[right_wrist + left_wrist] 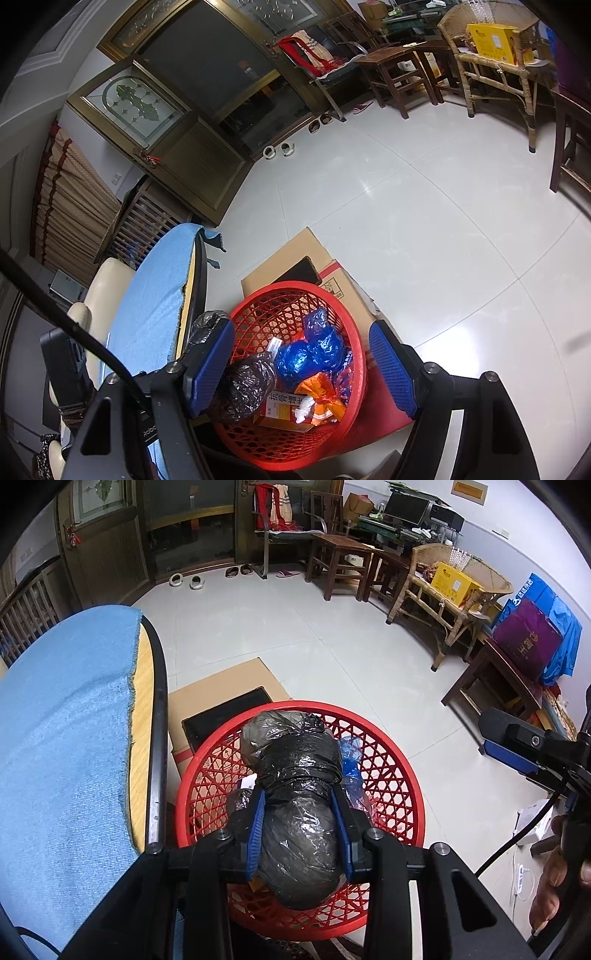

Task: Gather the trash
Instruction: 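Open the right tool over the basket while the left tool lowers the black bag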

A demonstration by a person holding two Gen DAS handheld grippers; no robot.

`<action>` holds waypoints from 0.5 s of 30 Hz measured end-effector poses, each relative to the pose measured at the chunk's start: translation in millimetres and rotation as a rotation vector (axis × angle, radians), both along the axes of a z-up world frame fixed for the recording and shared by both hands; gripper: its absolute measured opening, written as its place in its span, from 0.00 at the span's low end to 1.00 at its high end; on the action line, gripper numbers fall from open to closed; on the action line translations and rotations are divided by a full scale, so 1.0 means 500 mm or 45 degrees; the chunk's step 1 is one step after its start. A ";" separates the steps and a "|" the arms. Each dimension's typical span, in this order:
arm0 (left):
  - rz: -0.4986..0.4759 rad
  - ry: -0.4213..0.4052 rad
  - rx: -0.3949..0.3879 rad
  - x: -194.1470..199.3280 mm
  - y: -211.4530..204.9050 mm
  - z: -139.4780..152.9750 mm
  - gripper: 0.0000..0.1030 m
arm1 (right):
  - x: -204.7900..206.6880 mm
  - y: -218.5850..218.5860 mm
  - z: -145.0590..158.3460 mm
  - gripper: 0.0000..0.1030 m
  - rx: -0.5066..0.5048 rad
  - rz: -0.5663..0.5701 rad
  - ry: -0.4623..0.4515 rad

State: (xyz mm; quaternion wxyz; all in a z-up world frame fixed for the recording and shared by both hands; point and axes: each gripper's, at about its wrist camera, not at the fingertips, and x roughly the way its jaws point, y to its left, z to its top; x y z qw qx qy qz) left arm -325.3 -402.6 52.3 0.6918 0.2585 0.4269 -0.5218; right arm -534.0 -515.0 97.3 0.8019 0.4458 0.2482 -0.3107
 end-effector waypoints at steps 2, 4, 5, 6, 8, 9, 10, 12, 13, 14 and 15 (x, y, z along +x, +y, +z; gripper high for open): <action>-0.002 0.000 -0.002 -0.001 0.000 0.000 0.34 | 0.000 0.000 0.001 0.77 0.000 -0.002 0.000; -0.005 -0.009 -0.005 -0.003 0.000 0.002 0.34 | 0.000 0.001 0.002 0.77 -0.002 -0.001 0.000; -0.008 -0.007 -0.006 -0.004 -0.001 0.002 0.34 | 0.000 0.001 0.003 0.77 -0.002 -0.001 0.000; -0.009 -0.008 -0.007 -0.004 0.000 0.003 0.34 | 0.001 0.001 0.004 0.77 -0.003 -0.002 -0.001; -0.012 -0.012 -0.008 -0.007 -0.001 0.005 0.34 | 0.001 0.002 0.005 0.77 -0.005 -0.001 -0.002; -0.013 -0.011 -0.009 -0.008 -0.001 0.005 0.34 | 0.002 0.002 0.007 0.77 -0.007 0.001 -0.003; -0.013 -0.012 -0.010 -0.007 -0.001 0.006 0.34 | 0.003 0.003 0.009 0.77 -0.009 0.002 -0.003; -0.006 -0.018 -0.009 -0.006 -0.001 0.006 0.35 | 0.003 0.003 0.012 0.77 -0.015 0.003 -0.005; 0.000 -0.023 0.002 -0.005 -0.003 0.005 0.37 | 0.003 0.002 0.014 0.77 -0.016 0.003 -0.006; 0.008 -0.029 0.020 -0.003 -0.006 0.001 0.38 | 0.003 0.002 0.015 0.77 -0.018 0.002 -0.007; 0.011 -0.037 0.035 -0.004 -0.007 -0.003 0.46 | 0.002 0.002 0.017 0.77 -0.020 0.001 -0.008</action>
